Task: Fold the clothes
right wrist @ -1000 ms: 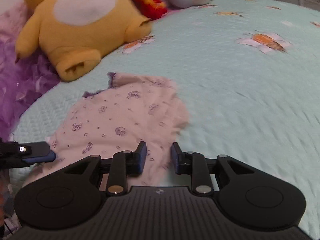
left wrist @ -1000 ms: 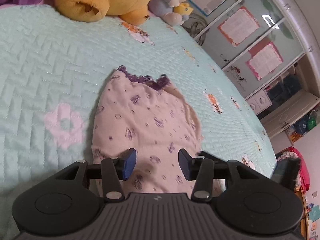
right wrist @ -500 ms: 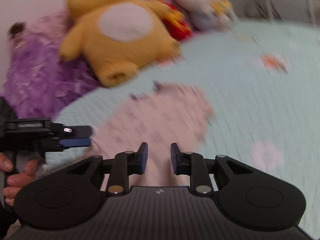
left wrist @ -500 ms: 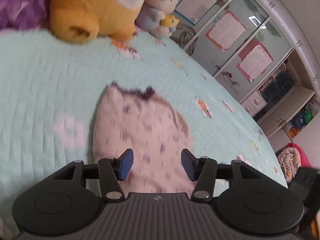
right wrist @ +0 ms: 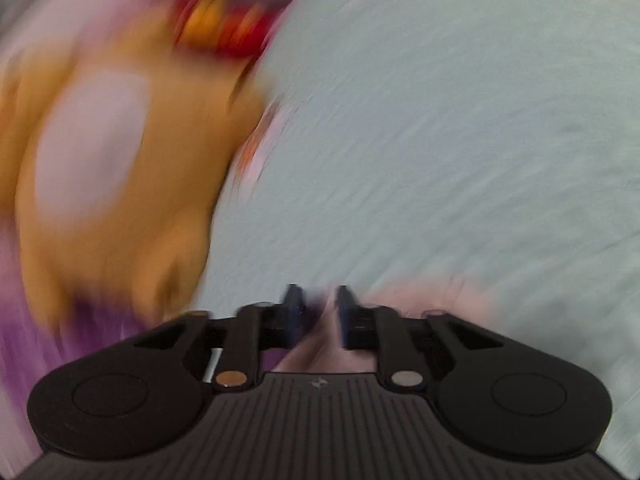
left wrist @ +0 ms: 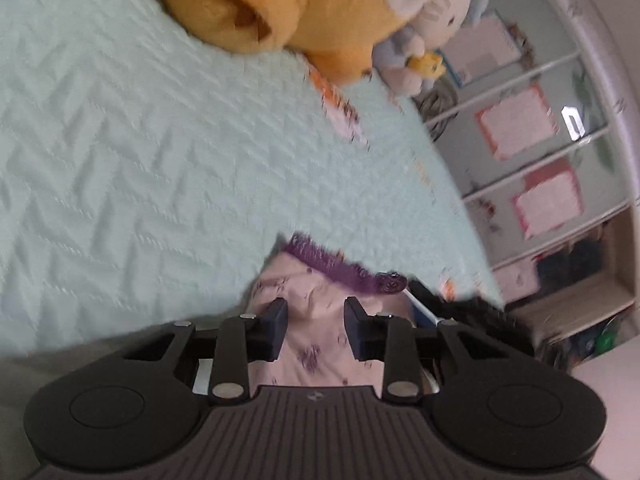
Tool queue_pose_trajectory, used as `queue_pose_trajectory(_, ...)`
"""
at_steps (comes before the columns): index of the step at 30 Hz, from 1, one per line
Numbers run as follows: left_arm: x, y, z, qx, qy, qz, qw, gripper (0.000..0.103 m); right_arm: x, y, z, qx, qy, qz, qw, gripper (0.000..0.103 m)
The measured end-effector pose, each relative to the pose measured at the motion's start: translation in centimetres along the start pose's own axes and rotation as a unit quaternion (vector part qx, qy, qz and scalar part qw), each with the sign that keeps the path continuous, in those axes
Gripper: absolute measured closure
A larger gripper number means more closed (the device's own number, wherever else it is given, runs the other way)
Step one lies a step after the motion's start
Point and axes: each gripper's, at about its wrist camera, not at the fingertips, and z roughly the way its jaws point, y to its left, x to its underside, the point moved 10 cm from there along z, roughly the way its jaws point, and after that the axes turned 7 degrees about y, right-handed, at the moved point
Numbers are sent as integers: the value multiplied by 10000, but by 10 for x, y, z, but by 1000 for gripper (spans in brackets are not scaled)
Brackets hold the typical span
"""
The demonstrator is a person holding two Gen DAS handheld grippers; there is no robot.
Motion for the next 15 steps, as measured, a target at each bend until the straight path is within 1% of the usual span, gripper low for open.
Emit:
queue_pose_trajectory(1,-2,-1,-4,-19,-106,83,9999,65,5,0,-8,46,-21,-105,9999,83)
queue_pose_trajectory(3,-4,-6,-9,-56,-257,267,9993,54,14,-1,-24,137,-63,-316,9994,83)
queue_pose_trajectory(4,-4,-10,-10,-72,-302,367,9988,52,19,-1,-32,183,-85,-421,9989,79)
queue_pose_trajectory(5,-3,-14,-11,-88,-346,467,9983,48,23,-2,-39,228,-106,-527,9983,71)
queue_pose_trajectory(6,-3,-18,-12,-104,-390,566,9976,47,28,-2,-47,274,-127,-632,9975,65)
queue_pose_trajectory(7,-2,-19,-8,-266,-367,674,9967,47,33,-2,-55,319,-148,-737,9967,53)
queue_pose_trajectory(8,-1,-18,-5,-411,-323,694,9962,49,37,-3,-63,365,-169,-842,9956,52)
queue_pose_trajectory(9,0,-16,-6,-483,-271,625,9965,53,42,-3,-71,410,-190,-947,9945,56)
queue_pose_trajectory(10,1,-19,-15,-533,-273,611,9963,53,46,-3,-79,456,-211,-1052,9932,92)
queue_pose_trajectory(11,2,-21,-25,-583,-277,600,9961,53,51,-3,-87,501,-232,-1156,9918,98)
queue_pose_trajectory(12,10,-25,-41,-608,-340,744,9948,51,55,-4,-95,546,-253,-1261,9902,93)
queue_pose_trajectory(13,18,-30,-57,-632,-405,892,9932,49,60,-3,-103,584,-274,-1373,9884,83)
queue_pose_trajectory(14,26,-35,-73,-655,-469,1040,9913,46,77,12,-118,418,-291,-1715,9839,73)
queue_pose_trajectory(15,44,-36,-84,-621,-426,1134,9907,46,98,19,-129,401,-207,-2051,9777,67)
